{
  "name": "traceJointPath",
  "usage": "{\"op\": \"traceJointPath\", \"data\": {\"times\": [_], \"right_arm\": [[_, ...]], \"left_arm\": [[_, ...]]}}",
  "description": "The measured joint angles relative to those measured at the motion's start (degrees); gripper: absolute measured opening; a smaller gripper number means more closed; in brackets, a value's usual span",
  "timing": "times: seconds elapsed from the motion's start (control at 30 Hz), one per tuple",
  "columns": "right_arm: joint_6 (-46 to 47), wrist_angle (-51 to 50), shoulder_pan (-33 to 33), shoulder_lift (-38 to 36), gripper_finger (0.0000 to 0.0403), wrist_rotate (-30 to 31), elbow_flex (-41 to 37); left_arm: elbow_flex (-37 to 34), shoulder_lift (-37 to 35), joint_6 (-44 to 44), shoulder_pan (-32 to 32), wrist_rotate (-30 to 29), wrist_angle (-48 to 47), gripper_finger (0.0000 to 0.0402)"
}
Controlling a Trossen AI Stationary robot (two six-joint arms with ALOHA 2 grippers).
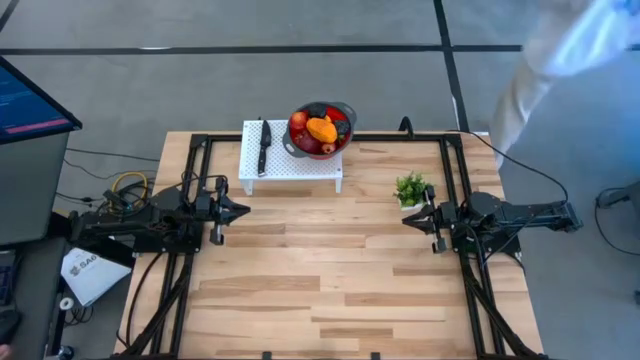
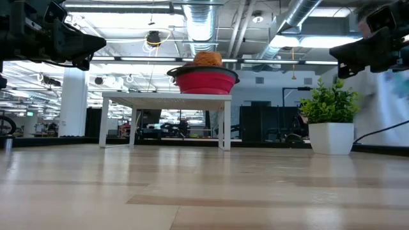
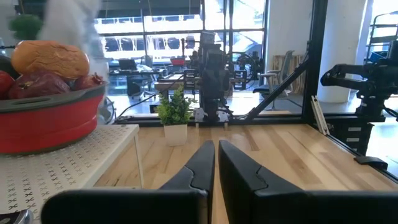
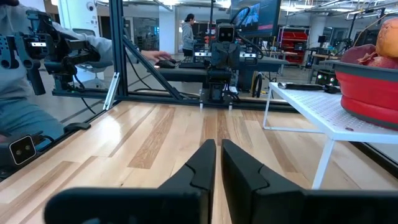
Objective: Pick & Place Fruit
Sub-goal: Return to Home Position
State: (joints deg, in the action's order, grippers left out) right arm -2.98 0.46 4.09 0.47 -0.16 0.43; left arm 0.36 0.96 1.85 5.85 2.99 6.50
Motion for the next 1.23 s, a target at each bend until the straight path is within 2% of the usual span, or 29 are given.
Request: {"op": "traceJointPath", "data": {"times": [1.23], "right_arm": [[0.00, -0.01, 0.01, 0.00, 0.0020, 0.00, 0.00]], "left_arm": [[0.00, 0.00, 0.00, 0.01, -0.01, 0.00, 0.0017]]}}
